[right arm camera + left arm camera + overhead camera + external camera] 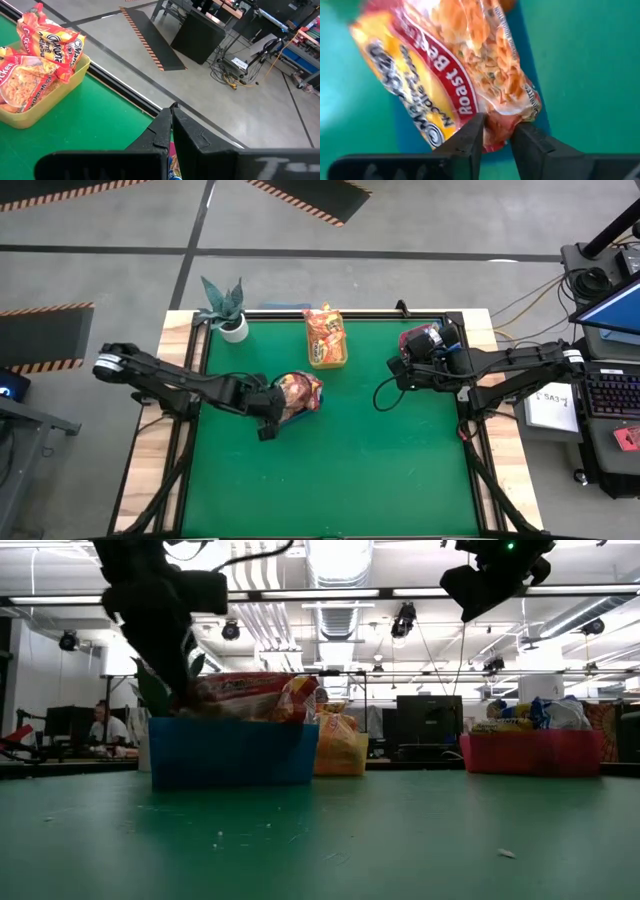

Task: Sort Maruchan noodles
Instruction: Put the red noodle pack into the blue bin

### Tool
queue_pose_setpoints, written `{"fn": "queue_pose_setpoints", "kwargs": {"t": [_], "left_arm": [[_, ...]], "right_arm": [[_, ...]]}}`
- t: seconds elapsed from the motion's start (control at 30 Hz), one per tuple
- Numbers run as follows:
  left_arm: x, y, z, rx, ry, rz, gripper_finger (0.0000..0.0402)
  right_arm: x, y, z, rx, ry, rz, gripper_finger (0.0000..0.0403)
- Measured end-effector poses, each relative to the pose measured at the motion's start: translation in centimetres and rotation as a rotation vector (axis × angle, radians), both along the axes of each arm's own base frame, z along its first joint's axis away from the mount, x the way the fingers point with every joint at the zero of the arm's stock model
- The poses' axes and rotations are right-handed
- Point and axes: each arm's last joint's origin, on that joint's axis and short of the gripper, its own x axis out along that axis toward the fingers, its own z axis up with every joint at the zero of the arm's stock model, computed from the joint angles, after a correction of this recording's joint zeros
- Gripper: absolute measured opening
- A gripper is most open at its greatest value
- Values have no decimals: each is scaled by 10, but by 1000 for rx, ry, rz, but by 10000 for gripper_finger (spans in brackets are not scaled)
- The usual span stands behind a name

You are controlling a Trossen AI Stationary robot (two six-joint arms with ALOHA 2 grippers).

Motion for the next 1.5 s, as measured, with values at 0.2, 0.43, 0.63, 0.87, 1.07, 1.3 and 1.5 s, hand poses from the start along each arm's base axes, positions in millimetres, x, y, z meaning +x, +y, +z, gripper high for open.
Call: {"fn": "queue_pose_setpoints", "kwargs": {"t": [0.2,0.43,0.63,0.87,1.07,1.3,1.5], "left_arm": [[-8,-2,12,-27,115,3,117],[-4,-2,52,24,87,-12,144],[8,1,62,204,-55,-4,123],[13,1,24,232,-135,-18,68],[14,1,-7,214,-239,-6,38],[8,2,-41,175,-293,25,37],[5,2,-48,123,-261,30,36]], "right_arm": [[0,0,0,0,0,0,9],[0,0,0,0,0,0,9],[0,0,0,0,0,0,9],[0,0,0,-1,2,1,9],[0,0,0,0,-4,0,9],[1,0,0,0,-9,0,9],[1,0,1,1,-14,1,9]]}}
